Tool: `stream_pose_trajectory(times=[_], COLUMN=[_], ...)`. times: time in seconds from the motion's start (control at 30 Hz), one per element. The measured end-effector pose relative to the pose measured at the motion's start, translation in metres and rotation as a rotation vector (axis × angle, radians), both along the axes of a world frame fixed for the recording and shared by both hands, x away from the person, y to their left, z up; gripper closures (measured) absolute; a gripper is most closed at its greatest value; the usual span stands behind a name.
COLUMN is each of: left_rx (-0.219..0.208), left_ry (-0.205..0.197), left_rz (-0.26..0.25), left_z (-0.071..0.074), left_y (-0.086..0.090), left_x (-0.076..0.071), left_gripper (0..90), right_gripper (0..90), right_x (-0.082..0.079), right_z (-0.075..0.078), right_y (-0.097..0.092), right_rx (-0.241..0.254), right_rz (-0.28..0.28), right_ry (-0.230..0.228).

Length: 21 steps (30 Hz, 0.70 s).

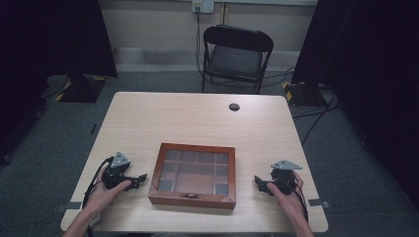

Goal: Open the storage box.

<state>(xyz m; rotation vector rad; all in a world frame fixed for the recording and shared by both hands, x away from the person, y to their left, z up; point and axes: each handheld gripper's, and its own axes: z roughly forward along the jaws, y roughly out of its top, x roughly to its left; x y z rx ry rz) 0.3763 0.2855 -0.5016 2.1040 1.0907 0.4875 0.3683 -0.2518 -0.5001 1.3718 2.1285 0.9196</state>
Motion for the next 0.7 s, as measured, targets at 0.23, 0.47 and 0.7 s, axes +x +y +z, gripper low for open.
stream_pose_trajectory(times=[0.23,0.47,0.7], left_rx=[0.0,-0.004,-0.004], left_ry=[0.0,-0.001,0.001], left_rz=[-0.001,0.003,0.001], left_z=[0.0,0.0,0.0], left_y=[0.0,0.0,0.0], left_x=[0.0,0.0,0.001], left_gripper=[12.8,12.6,12.1], right_gripper=[12.7,16.8,23.9], right_x=[0.0,-0.002,-0.007], right_z=[0.001,0.008,0.026], right_y=[0.0,0.001,0.004], right_rx=[-0.005,0.016,0.08], right_rz=[-0.005,0.017,0.074], right_ry=[0.007,0.032,0.032])
